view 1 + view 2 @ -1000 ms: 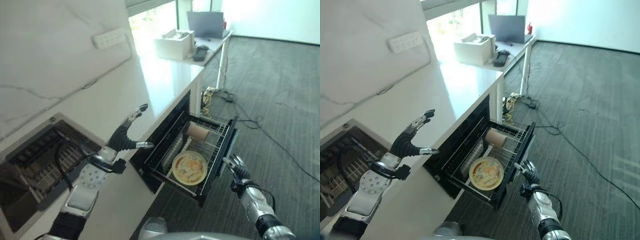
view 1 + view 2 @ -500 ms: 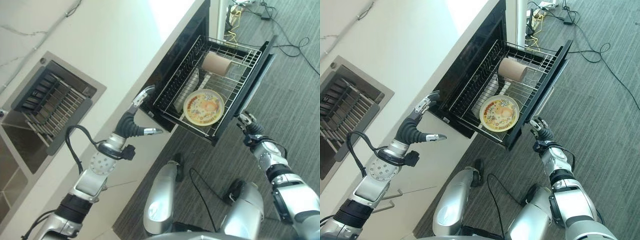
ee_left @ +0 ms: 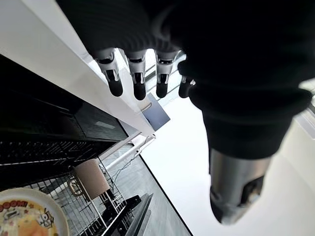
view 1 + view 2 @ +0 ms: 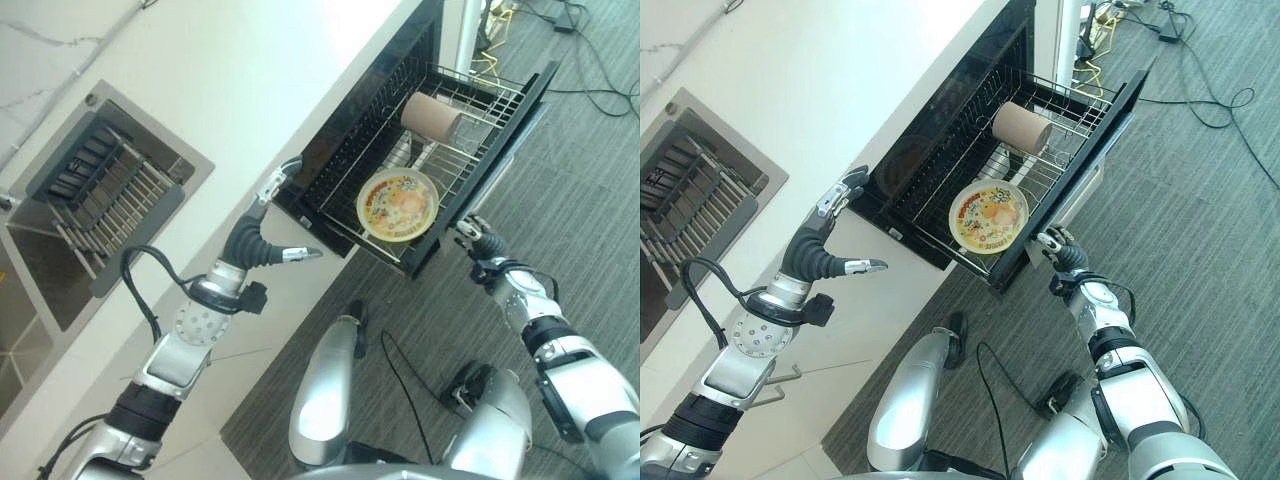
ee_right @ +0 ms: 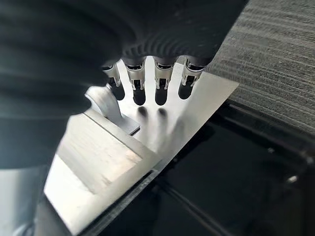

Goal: Place the dishes in the dishwasher.

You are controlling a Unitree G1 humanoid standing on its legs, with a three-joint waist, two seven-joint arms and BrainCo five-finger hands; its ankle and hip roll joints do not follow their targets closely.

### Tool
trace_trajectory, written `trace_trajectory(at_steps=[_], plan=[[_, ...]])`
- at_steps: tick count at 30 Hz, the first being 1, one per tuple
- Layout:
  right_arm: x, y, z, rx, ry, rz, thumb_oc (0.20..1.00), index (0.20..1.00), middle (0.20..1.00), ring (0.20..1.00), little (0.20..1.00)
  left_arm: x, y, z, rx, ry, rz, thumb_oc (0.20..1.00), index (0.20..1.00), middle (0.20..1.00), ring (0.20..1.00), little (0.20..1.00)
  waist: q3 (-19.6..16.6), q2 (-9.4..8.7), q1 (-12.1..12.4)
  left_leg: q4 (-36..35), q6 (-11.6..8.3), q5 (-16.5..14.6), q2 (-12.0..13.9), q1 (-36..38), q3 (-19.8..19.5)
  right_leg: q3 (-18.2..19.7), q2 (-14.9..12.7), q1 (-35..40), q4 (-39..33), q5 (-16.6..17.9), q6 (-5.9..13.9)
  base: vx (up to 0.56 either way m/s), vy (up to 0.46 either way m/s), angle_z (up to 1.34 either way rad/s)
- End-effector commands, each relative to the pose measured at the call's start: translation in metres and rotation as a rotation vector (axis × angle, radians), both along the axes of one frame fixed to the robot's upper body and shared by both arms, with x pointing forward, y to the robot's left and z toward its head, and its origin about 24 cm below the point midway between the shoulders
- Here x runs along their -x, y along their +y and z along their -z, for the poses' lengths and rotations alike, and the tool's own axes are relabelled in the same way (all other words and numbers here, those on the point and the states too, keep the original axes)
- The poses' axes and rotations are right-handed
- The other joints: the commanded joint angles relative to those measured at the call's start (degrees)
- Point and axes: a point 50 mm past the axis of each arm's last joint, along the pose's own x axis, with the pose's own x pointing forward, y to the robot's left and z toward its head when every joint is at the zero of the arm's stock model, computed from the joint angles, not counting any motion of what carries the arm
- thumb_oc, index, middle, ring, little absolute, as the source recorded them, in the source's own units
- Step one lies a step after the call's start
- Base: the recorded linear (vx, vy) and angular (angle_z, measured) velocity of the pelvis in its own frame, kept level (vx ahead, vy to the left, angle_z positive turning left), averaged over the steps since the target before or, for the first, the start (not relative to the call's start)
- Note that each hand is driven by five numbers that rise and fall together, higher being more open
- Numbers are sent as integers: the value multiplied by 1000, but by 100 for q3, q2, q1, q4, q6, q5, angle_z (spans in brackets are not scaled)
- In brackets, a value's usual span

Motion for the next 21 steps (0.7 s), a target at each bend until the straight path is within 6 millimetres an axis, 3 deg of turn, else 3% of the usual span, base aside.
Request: trace_trajectory(at_steps=[1,3,9,17,21], plan=[[-28,94,-95,17,-393,-364,1000,1000,1000,1000,1000,10,2,-36,-7,-188,49,1000,1000,1000,1000,1000,-16,-89,262,200,12,-418,-129,131,12,-170,-210,504,-437,508,303,21,-41,16],[-28,97,-98,28,-405,-381,1000,1000,1000,1000,1000,10,2,-36,-13,-187,50,1000,1000,1000,1000,1000,-17,-108,291,191,11,-413,-132,141,3,-200,-212,554,-479,525,313,36,-47,14],[-22,129,-141,124,-553,-510,1000,1000,1000,1000,1000,9,5,-38,-77,-179,64,1000,1000,1000,1000,1000,-90,-392,556,209,-18,-445,-141,78,-79,-504,-227,1080,-1148,822,431,44,-37,12],[-32,123,-191,156,-683,-434,1000,1000,1000,1000,1000,5,9,-47,-122,-172,58,1000,1000,1000,1000,1000,-274,-663,873,314,-57,-581,-155,-103,-139,-810,-180,1571,-1851,1096,544,58,-8,13],[-36,120,-203,176,-695,-417,1000,1000,1000,1000,1000,3,10,-50,-134,-173,54,1000,1000,1000,1000,1000,-313,-713,983,392,-81,-606,-146,-186,-178,-912,-191,1697,-1987,1140,555,50,18,8]])
